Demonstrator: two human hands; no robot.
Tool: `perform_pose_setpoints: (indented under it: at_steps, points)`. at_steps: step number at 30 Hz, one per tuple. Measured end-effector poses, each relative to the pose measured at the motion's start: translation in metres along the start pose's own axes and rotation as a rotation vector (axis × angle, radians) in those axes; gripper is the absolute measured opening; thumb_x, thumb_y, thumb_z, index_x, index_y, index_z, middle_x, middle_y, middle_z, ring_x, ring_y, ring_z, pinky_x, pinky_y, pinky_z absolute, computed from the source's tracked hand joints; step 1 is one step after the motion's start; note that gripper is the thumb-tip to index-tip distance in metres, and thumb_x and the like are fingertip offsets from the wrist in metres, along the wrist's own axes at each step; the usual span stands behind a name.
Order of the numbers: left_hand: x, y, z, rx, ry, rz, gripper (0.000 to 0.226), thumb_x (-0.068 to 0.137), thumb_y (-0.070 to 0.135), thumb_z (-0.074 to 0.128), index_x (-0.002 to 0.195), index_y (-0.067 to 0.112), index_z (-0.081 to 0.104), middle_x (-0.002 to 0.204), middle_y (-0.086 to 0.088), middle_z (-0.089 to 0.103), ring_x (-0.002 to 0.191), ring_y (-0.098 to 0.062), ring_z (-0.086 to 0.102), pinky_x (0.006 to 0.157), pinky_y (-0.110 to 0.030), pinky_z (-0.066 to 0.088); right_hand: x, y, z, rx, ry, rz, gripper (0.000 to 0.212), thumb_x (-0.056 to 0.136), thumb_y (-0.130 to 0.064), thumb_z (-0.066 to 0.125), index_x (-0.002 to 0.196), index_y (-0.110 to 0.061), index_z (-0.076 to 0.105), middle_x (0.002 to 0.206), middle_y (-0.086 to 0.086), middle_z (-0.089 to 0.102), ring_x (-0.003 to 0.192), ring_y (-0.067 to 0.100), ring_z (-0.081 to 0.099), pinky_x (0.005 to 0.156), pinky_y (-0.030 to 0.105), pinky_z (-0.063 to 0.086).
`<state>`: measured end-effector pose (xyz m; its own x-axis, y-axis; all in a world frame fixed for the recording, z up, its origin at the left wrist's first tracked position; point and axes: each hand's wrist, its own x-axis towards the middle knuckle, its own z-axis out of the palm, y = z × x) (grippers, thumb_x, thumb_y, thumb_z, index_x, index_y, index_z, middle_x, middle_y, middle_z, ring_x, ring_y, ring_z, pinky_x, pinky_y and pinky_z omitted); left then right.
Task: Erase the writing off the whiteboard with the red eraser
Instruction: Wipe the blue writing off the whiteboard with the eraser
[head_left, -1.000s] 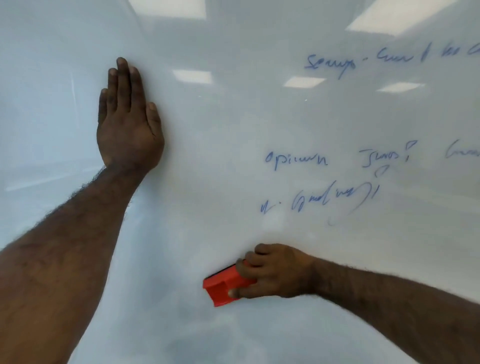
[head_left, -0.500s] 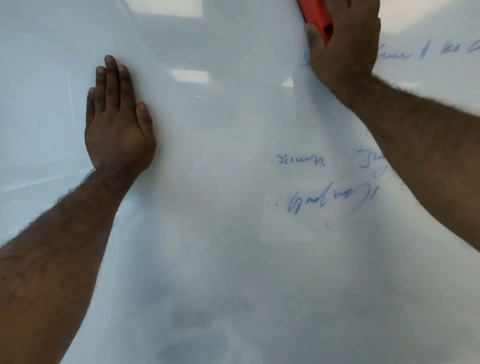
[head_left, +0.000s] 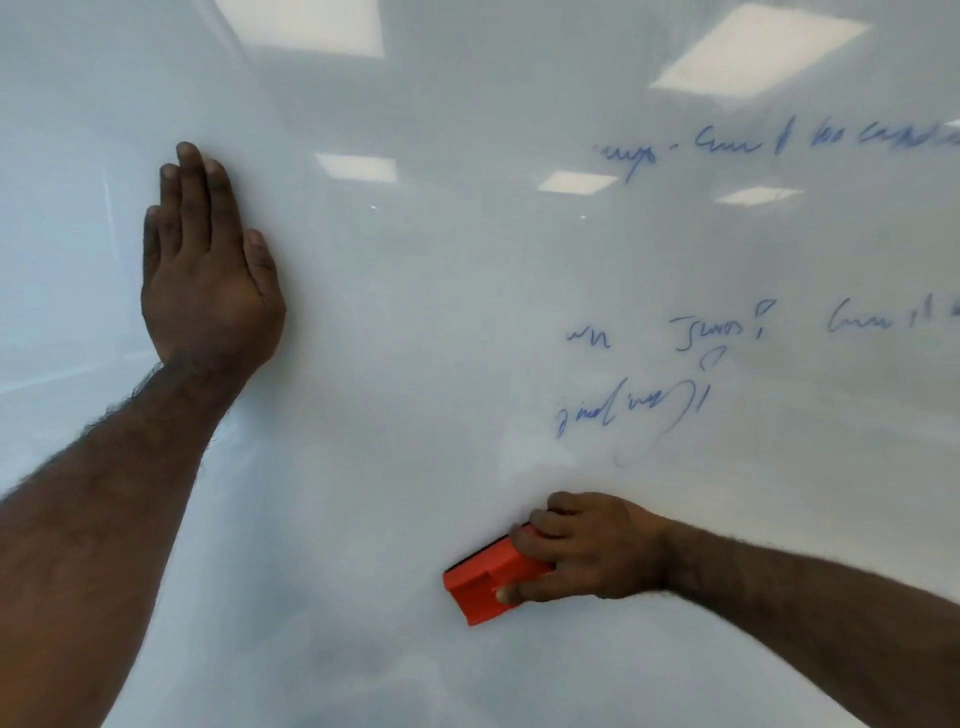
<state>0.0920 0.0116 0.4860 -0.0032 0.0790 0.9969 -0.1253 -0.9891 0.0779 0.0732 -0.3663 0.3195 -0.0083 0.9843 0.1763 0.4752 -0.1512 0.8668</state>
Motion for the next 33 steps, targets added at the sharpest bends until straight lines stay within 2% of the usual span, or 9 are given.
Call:
perform_pose_setpoints:
  at_steps: [2, 5, 8, 12, 14, 19, 26, 29, 33]
  points:
    - [-0.002, 0.000, 0.002, -0.002, 0.008, -0.003, 0.056, 0.106, 0.027, 0.021, 0.158, 0.008, 0.012, 0.166, -0.012, 0.009, 0.153, -0.025, 0.008, 0.123, -0.035, 0.005, 0.009, 0.045, -0.018, -0.040, 0.059, -0.004, 0.042, 0.096, -0.012, 0.054, 0.134, -0.031, 0.057, 0.113, 0.011, 0.064, 0.086, 0.027, 0.057, 0.071, 0.036, 0.045]
    - [-0.001, -0.002, 0.005, -0.009, 0.040, -0.001, 0.055, 0.106, 0.027, 0.023, 0.158, 0.009, 0.013, 0.166, -0.012, 0.010, 0.153, -0.025, 0.009, 0.122, -0.032, 0.003, 0.027, 0.129, -0.065, -0.210, 0.174, 0.189, 0.039, 0.098, -0.020, 0.055, 0.134, -0.033, 0.057, 0.112, 0.015, 0.064, 0.082, 0.030, 0.058, 0.072, 0.037, 0.045]
    - [0.000, -0.003, 0.008, -0.021, 0.048, 0.004, 0.056, 0.106, 0.029, 0.023, 0.158, 0.012, 0.011, 0.166, -0.010, 0.010, 0.153, -0.025, 0.009, 0.122, -0.030, 0.001, 0.035, 0.210, -0.109, -0.340, 0.308, 0.548, 0.043, 0.098, -0.037, 0.053, 0.140, -0.028, 0.052, 0.112, 0.022, 0.060, 0.086, 0.036, 0.057, 0.075, 0.043, 0.046]
    - [-0.001, -0.004, 0.009, -0.025, 0.031, 0.011, 0.056, 0.106, 0.030, 0.022, 0.158, 0.012, 0.011, 0.166, -0.010, 0.009, 0.153, -0.024, 0.008, 0.122, -0.031, 0.002, 0.028, 0.265, -0.126, -0.299, 0.570, 1.232, 0.059, 0.093, -0.046, 0.050, 0.148, -0.031, 0.038, 0.117, 0.017, 0.053, 0.103, 0.034, 0.051, 0.086, 0.040, 0.045]
    - [-0.001, -0.003, 0.008, -0.028, 0.034, 0.002, 0.056, 0.105, 0.030, 0.022, 0.158, 0.012, 0.011, 0.166, -0.009, 0.009, 0.153, -0.024, 0.008, 0.122, -0.031, 0.002, 0.032, 0.257, -0.120, -0.286, 0.630, 1.337, 0.059, 0.093, -0.045, 0.050, 0.148, -0.029, 0.038, 0.118, 0.015, 0.052, 0.103, 0.032, 0.050, 0.087, 0.037, 0.043]
    - [-0.001, -0.003, 0.008, -0.019, 0.043, 0.004, 0.056, 0.106, 0.029, 0.023, 0.158, 0.010, 0.012, 0.166, -0.010, 0.010, 0.153, -0.025, 0.009, 0.122, -0.031, 0.002, 0.029, 0.155, -0.064, -0.251, 0.553, 0.940, 0.051, 0.094, -0.035, 0.056, 0.143, -0.026, 0.044, 0.108, 0.022, 0.057, 0.086, 0.036, 0.053, 0.076, 0.042, 0.043]
    - [-0.019, 0.034, 0.005, 0.004, 0.027, -0.054, 0.058, 0.104, 0.028, 0.024, 0.157, 0.007, 0.013, 0.165, -0.015, 0.012, 0.152, -0.028, 0.012, 0.123, -0.036, 0.007, -0.023, 0.006, 0.000, -0.079, 0.291, 0.693, 0.055, 0.087, -0.024, 0.064, 0.138, -0.030, 0.047, 0.113, 0.022, 0.059, 0.077, 0.034, 0.058, 0.074, 0.038, 0.044]
    - [-0.028, 0.071, 0.005, -0.014, -0.029, 0.000, 0.059, 0.103, 0.026, 0.026, 0.157, 0.005, 0.014, 0.165, -0.015, 0.012, 0.152, -0.029, 0.013, 0.122, -0.036, 0.008, -0.031, 0.008, -0.011, -0.103, 0.102, 0.478, 0.049, 0.087, -0.023, 0.062, 0.134, -0.030, 0.051, 0.103, 0.020, 0.065, 0.070, 0.030, 0.057, 0.069, 0.035, 0.046]
    - [-0.017, 0.107, 0.009, -0.048, -0.061, 0.016, 0.060, 0.101, 0.025, 0.026, 0.157, 0.005, 0.015, 0.165, -0.014, 0.012, 0.152, -0.027, 0.013, 0.122, -0.036, 0.008, -0.032, 0.074, -0.053, -0.132, -0.043, 0.221, 0.041, 0.090, -0.022, 0.059, 0.130, -0.031, 0.060, 0.107, 0.016, 0.064, 0.074, 0.029, 0.055, 0.070, 0.035, 0.045]
